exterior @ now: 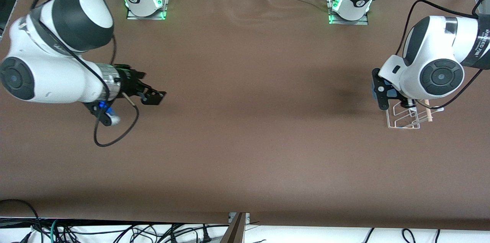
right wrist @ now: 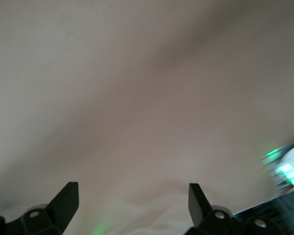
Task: Transfer cup to left arm and place on rack
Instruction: 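Lower the cup onto the rack hook with the left gripper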
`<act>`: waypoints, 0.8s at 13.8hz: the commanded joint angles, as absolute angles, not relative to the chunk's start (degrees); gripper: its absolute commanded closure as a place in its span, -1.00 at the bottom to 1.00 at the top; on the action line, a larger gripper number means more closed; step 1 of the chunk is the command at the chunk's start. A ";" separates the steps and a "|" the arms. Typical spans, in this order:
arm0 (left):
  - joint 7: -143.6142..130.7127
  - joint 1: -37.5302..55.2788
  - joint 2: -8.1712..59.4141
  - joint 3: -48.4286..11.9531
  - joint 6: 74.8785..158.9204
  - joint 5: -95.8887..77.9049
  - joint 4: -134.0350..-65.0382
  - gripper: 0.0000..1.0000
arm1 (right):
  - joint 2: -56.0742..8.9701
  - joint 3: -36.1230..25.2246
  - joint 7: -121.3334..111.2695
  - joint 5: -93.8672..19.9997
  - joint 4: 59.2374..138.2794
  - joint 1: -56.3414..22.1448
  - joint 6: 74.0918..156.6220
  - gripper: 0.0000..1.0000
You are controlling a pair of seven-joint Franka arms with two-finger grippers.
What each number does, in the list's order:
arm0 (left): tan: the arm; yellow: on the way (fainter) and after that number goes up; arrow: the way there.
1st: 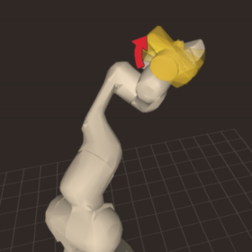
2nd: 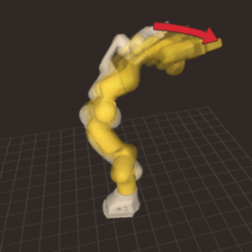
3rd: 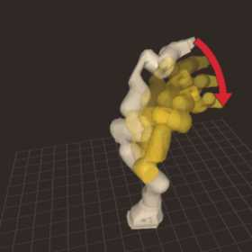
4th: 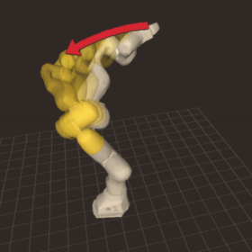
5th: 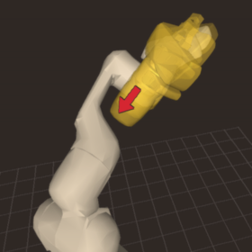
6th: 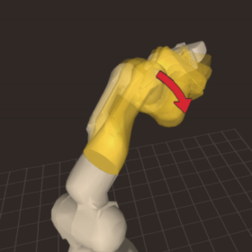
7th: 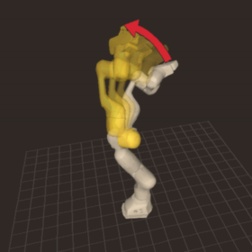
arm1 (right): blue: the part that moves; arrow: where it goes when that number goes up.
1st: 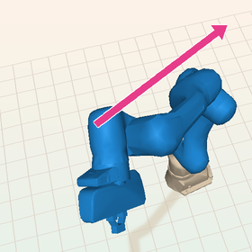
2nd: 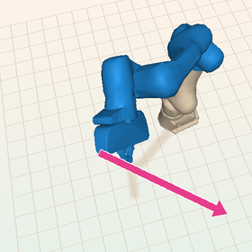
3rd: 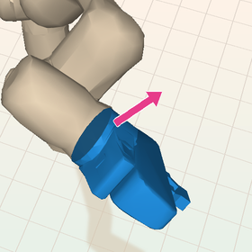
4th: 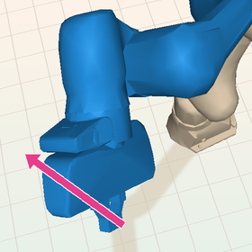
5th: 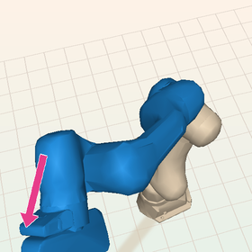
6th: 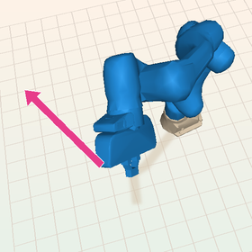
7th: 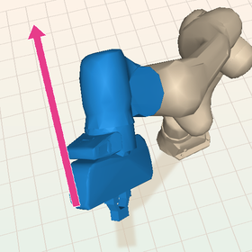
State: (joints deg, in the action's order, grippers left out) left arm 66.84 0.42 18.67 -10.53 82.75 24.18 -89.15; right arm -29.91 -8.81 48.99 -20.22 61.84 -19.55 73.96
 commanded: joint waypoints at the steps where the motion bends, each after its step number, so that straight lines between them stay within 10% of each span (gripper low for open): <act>1: 65.04 1.23 20.03 -10.63 78.25 36.60 -89.03 1.00 | -26.64 -11.93 33.56 -16.70 63.89 -18.99 72.16 -0.98; 11: 37.12 4.39 23.20 -12.22 66.35 56.33 -103.26 1.00 | -21.63 -21.19 5.46 -13.99 72.92 -18.55 75.30 -0.98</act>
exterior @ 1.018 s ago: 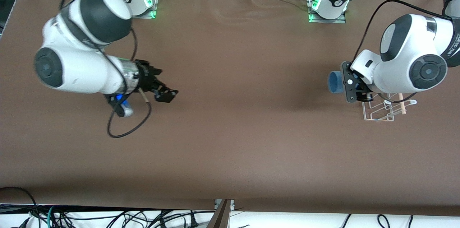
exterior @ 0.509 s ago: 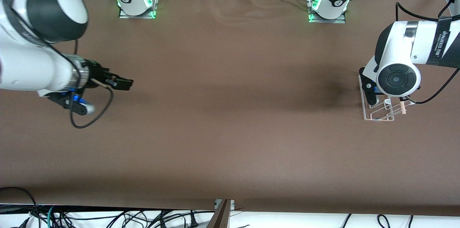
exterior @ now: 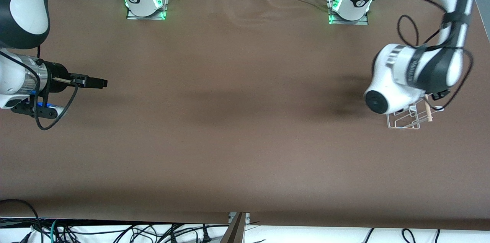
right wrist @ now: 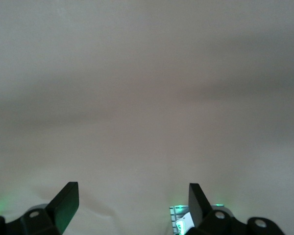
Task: Transfer cup to left arm and place on rack
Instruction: 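Lower the cup onto the rack hook with the left gripper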
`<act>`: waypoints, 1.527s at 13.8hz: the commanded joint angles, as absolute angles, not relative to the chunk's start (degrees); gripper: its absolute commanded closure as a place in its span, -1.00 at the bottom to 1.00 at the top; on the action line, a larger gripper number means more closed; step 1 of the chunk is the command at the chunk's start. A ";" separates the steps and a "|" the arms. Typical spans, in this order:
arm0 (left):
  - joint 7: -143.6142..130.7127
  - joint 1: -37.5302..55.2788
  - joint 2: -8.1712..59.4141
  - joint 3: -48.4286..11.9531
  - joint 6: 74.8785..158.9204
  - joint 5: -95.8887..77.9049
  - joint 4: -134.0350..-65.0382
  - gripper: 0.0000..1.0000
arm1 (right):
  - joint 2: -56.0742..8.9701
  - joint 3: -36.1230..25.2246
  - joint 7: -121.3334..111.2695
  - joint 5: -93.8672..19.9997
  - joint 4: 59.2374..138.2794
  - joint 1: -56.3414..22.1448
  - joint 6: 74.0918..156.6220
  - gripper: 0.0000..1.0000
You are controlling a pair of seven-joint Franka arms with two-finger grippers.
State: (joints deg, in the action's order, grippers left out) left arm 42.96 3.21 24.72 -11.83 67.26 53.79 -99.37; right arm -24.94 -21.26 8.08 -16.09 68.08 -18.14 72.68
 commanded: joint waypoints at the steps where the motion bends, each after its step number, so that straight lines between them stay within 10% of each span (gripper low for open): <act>1: 34.74 4.39 23.03 -12.56 66.36 57.64 -105.27 1.00 | -17.62 -21.01 2.93 -13.45 79.21 -18.37 79.59 -0.98; 7: 21.20 4.39 15.56 -14.41 71.71 60.73 -123.99 1.00 | -1.96 -0.82 -1.67 1.14 100.61 -6.45 96.21 -0.98; 18: 7.58 3.25 20.56 -15.82 76.64 63.98 -128.32 0.97 | -0.35 -0.35 -2.29 0.26 97.66 -5.97 94.57 -0.98; 21: 6.07 3.25 20.74 -15.82 76.82 65.30 -128.94 0.13 | -2.37 0.09 -2.72 0.35 95.45 -6.15 93.87 -0.98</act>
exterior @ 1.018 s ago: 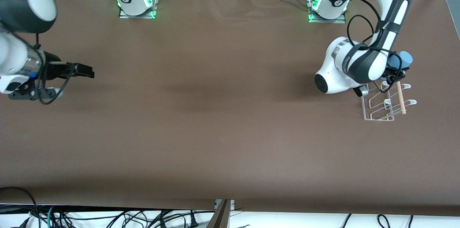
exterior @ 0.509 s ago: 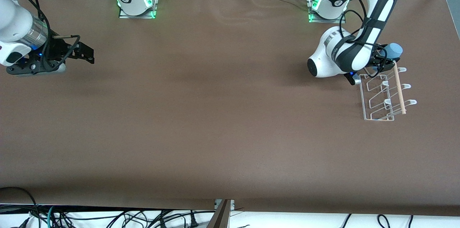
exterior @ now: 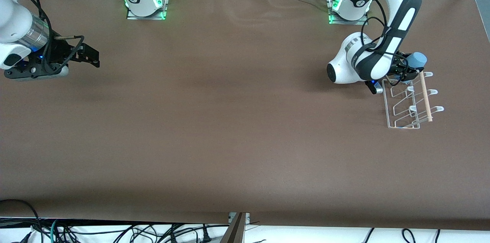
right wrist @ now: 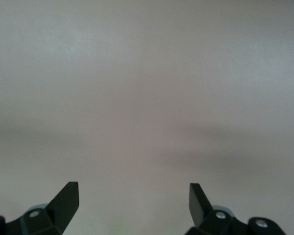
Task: Transfer cup to left arm and place on rack
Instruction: 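Open the left gripper and release the cup on the rack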
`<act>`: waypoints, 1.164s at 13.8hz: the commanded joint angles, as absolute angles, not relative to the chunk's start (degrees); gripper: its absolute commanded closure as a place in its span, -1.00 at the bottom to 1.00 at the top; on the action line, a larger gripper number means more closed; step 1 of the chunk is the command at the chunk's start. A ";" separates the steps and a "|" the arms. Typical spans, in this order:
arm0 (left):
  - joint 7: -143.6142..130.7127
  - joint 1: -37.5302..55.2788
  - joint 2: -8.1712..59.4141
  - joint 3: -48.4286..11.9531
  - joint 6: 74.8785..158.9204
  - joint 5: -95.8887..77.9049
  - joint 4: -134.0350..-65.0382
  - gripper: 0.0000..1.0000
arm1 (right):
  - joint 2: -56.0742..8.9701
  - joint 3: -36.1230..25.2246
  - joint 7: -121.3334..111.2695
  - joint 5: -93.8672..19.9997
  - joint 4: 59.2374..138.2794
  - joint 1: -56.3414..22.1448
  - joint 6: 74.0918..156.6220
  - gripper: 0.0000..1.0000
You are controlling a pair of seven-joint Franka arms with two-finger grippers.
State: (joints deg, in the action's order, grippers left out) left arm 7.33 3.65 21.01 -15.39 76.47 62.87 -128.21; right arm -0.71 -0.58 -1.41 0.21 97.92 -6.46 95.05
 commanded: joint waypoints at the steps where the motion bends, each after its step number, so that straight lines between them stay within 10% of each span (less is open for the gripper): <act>1: 6.15 3.25 20.66 -15.82 76.82 65.30 -128.67 -0.99 | -2.37 0.09 -3.77 0.53 95.10 -6.67 93.95 -0.98; 7: 6.86 1.23 18.63 -15.65 76.29 61.11 -120.88 -1.00 | -2.46 0.00 -4.57 1.06 93.96 -7.47 94.39 -0.98; 16: -0.06 -4.40 19.16 -15.55 72.25 22.80 -85.03 -1.00 | -3.16 -0.09 -4.57 0.79 93.08 -7.21 94.57 -0.98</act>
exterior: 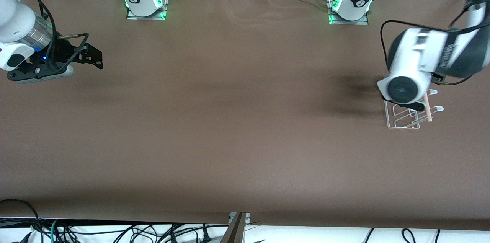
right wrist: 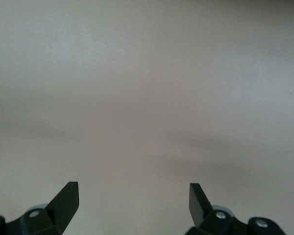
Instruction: Transfer cup to left arm and place on rack
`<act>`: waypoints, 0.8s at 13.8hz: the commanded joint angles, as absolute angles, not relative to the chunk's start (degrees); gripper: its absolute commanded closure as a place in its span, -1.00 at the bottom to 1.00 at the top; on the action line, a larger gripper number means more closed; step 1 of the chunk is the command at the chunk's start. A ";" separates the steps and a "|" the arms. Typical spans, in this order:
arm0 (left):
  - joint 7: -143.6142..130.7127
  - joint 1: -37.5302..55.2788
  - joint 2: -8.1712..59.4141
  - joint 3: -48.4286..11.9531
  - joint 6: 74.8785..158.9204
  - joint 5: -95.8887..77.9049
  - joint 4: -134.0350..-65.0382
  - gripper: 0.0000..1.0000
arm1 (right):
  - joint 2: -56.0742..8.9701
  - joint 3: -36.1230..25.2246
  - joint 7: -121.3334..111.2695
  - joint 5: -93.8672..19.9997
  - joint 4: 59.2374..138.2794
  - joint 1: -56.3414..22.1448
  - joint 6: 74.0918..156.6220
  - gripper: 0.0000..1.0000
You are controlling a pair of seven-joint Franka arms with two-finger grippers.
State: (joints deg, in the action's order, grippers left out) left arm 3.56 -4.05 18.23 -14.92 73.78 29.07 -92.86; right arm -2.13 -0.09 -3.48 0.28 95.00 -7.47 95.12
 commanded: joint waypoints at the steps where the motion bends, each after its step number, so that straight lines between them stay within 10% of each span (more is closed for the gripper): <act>1: -0.87 -4.39 19.07 -15.64 72.25 19.02 -80.81 -1.00 | -3.25 -0.09 -4.57 0.88 93.16 -7.21 94.57 -0.98; 5: -0.79 -3.78 15.58 -13.98 77.58 8.11 -72.15 -1.00 | -3.25 0.00 -4.66 0.97 92.55 -7.56 95.80 -0.98; 11: -1.23 1.38 -1.58 -4.08 97.65 0.00 -98.61 -1.00 | -3.25 -0.09 -4.75 1.14 92.55 -7.38 97.12 -0.98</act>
State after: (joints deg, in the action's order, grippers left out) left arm -0.69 -2.64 4.89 -9.70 94.54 1.46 -89.88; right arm -2.73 -0.11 -3.65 0.30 93.73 -7.48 96.72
